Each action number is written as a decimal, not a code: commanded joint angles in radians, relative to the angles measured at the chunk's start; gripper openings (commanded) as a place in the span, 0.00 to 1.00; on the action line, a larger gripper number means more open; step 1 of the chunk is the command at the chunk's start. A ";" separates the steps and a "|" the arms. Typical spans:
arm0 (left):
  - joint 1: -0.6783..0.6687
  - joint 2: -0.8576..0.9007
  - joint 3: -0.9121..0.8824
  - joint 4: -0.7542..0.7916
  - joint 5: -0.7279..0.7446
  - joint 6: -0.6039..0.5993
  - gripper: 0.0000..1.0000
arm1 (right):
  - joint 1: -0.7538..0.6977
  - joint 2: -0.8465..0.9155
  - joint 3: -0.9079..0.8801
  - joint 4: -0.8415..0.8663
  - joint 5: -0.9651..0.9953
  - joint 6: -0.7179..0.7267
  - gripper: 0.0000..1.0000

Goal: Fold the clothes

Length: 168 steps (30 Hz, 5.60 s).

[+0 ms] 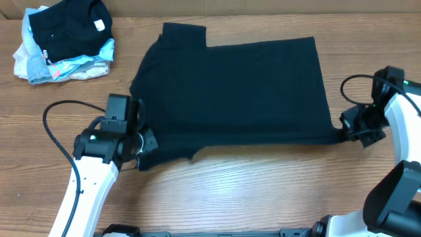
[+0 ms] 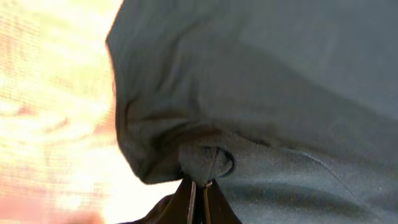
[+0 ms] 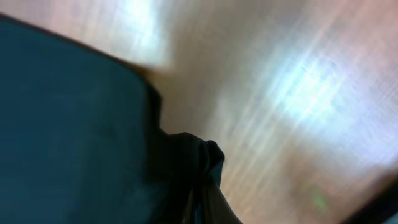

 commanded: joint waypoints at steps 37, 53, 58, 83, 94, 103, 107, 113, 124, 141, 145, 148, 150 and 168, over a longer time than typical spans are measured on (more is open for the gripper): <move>0.027 0.348 0.018 0.697 -0.268 0.040 0.08 | 0.179 0.089 0.043 0.520 0.092 -0.061 0.04; 0.027 0.484 0.018 0.762 -0.269 0.040 0.25 | 0.181 0.134 0.043 0.674 0.016 -0.066 0.20; 0.027 0.483 0.020 0.793 -0.269 0.056 0.79 | 0.183 0.134 0.043 0.682 0.015 -0.084 1.00; 0.026 0.597 0.079 0.441 0.137 0.157 0.04 | 0.187 0.141 -0.015 0.533 -0.036 -0.253 0.04; 0.029 0.660 0.079 0.435 -0.018 0.082 0.04 | 0.187 0.222 -0.084 0.663 -0.036 -0.253 0.04; 0.064 0.660 0.079 0.270 -0.205 -0.124 0.04 | 0.187 0.317 -0.084 0.655 -0.020 -0.245 0.04; 0.080 0.660 0.079 0.231 -0.204 -0.125 0.04 | 0.185 0.317 -0.084 0.618 -0.021 -0.195 0.04; 0.080 0.656 0.079 0.155 -0.204 -0.151 0.04 | 0.185 0.311 -0.084 0.518 -0.021 -0.169 0.04; 0.079 0.492 0.079 0.000 -0.198 -0.193 0.04 | 0.185 0.155 -0.084 0.315 0.046 -0.113 0.04; 0.079 0.179 0.079 0.136 -0.117 0.045 0.04 | 0.187 -0.062 -0.082 0.343 -0.056 -0.190 0.20; 0.079 0.275 0.079 0.192 -0.029 0.064 0.04 | 0.188 -0.019 -0.082 0.389 -0.066 -0.189 0.12; 0.079 0.376 0.078 0.233 -0.004 0.063 0.04 | 0.188 0.028 -0.082 0.397 -0.078 -0.189 0.04; 0.079 0.436 0.079 0.253 -0.002 0.063 0.04 | 0.189 0.064 -0.082 0.410 -0.089 -0.189 0.04; 0.079 0.735 0.077 0.293 0.005 0.047 0.04 | 0.226 0.258 -0.136 0.497 -0.031 -0.169 0.04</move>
